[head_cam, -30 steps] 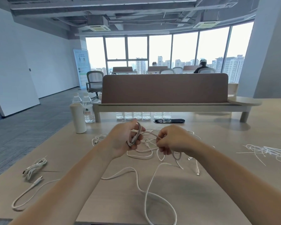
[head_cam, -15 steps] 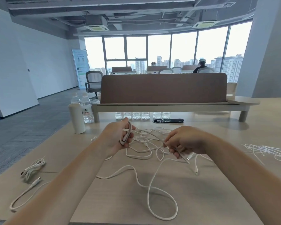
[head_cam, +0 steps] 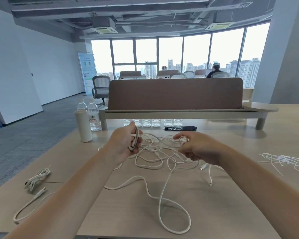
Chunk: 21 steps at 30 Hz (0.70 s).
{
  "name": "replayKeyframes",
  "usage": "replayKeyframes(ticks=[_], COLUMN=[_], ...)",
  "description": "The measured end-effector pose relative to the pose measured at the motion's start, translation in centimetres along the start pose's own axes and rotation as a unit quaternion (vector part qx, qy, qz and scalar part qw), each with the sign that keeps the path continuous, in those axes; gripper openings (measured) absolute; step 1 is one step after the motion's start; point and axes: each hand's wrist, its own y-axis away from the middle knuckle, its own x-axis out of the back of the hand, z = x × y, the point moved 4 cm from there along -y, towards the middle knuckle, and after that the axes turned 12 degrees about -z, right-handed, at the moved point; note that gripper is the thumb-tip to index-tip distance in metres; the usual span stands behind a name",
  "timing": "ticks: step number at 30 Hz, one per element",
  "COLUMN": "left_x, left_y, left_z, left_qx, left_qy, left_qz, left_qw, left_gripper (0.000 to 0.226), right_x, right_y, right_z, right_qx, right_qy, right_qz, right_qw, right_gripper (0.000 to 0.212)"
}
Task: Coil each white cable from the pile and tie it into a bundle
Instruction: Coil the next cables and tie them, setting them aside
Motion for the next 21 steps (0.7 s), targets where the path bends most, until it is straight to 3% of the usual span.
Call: replayKeyframes(ticks=[2, 8, 13, 18, 21], left_x=[0.0, -2.1, -1.3, -1.2, -1.2], left_y=[0.0, -0.2, -0.2, -0.2, -0.3], left_z=[-0.1, -0.1, 1.4, 1.3, 0.6], left_qx=[0.004, -0.009, -0.039, -0.028, -0.009], left_qy=[-0.002, -0.006, 0.006, -0.014, -0.013], left_qz=[0.003, -0.016, 0.007, -0.007, -0.017], left_qw=[1.0, 1.0, 0.999, 0.999, 1.0], left_gripper=[0.043, 0.041, 0.037, 0.037, 0.042], right_x=[0.0, -1.3, -1.6, -2.1, -2.1], right_y=[-0.1, -0.5, -0.3, -0.4, -0.3], right_z=[0.0, -0.7, 0.1, 1.1, 0.8], right_qx=[0.034, 0.039, -0.051, -0.1, -0.082], right_qy=[-0.01, 0.182, 0.306, 0.267, 0.183], right_qz=[0.018, 0.07, 0.035, 0.004, 0.033], right_qw=[0.999, 0.98, 0.95, 0.958, 0.979], right_gripper=[0.038, 0.008, 0.048, 0.064, 0.064])
